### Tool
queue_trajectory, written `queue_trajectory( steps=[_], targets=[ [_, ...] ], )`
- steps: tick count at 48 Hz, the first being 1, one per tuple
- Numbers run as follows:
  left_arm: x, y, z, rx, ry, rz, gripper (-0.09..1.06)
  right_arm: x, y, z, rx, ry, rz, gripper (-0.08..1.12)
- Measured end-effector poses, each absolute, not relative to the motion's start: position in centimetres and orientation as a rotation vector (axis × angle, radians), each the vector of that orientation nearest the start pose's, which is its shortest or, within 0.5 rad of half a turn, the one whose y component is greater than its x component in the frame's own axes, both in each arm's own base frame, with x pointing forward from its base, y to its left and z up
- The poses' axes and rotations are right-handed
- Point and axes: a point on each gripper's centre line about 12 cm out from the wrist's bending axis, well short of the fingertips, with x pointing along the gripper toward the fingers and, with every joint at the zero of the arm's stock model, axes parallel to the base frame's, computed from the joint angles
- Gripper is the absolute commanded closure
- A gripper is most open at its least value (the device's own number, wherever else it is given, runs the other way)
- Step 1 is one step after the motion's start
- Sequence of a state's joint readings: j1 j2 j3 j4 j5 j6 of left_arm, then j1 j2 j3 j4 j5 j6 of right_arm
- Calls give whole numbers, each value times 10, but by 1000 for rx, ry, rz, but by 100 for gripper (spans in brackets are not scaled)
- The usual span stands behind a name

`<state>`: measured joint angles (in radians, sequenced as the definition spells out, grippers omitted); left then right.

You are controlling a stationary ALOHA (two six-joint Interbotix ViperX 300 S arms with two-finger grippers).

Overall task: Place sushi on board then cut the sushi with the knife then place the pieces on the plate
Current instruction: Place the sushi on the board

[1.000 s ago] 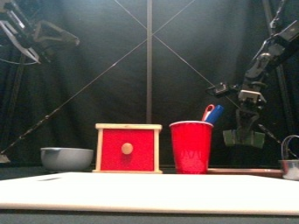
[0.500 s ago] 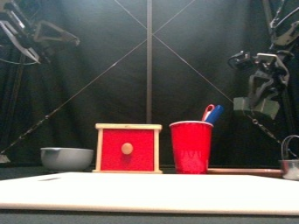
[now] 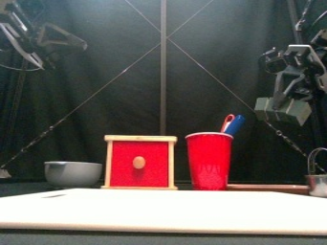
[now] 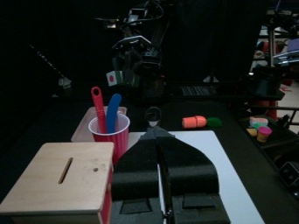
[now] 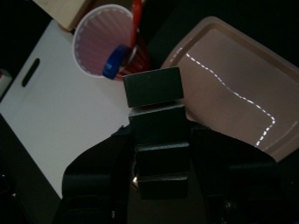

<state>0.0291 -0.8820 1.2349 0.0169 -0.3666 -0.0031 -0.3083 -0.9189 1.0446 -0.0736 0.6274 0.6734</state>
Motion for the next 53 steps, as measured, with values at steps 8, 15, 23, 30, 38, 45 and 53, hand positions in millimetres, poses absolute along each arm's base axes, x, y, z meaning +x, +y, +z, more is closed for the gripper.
queue_trajectory(
  steps=[8, 15, 23, 30, 38, 45, 53],
  targets=[
    [206, 5, 262, 14, -14, 23, 99, 183, -46, 235, 696, 635, -525, 53],
    [206, 5, 262, 14, -14, 23, 99, 196, -33, 235, 699, 655, -506, 53],
    [206, 6, 261, 14, -11, 25, 99, 214, -16, 239, 704, 658, -488, 53],
    [206, 5, 261, 13, -12, 24, 99, 224, -1, 240, 737, 639, -484, 53],
    [206, 6, 261, 13, -12, 25, 99, 233, 15, 230, 783, 641, -502, 53],
    [205, 6, 258, 13, -3, 25, 99, 246, 31, 219, 789, 661, -522, 53],
    [205, 6, 256, 8, 0, 26, 99, 270, 47, 213, 796, 654, -577, 53]
  ],
)
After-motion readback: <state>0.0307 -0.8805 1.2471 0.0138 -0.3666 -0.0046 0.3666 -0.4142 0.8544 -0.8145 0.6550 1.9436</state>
